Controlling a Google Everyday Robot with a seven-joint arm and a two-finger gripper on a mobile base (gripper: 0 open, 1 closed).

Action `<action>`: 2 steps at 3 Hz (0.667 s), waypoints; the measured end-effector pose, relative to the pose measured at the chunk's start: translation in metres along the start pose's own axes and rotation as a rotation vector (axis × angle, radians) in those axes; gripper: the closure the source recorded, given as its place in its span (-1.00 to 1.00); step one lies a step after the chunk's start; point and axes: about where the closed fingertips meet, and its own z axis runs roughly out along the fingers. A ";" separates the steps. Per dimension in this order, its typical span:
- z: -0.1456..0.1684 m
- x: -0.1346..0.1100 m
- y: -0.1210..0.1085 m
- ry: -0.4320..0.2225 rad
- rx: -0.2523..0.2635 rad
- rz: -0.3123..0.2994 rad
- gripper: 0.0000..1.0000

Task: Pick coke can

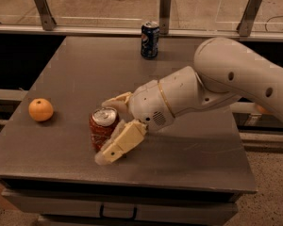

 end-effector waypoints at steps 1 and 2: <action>0.021 -0.007 0.008 -0.058 -0.034 0.017 -0.17; 0.031 -0.012 0.008 -0.091 -0.043 0.031 0.27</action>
Offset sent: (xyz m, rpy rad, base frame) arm -0.0063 0.0421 -0.0062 0.1364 0.0822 0.0012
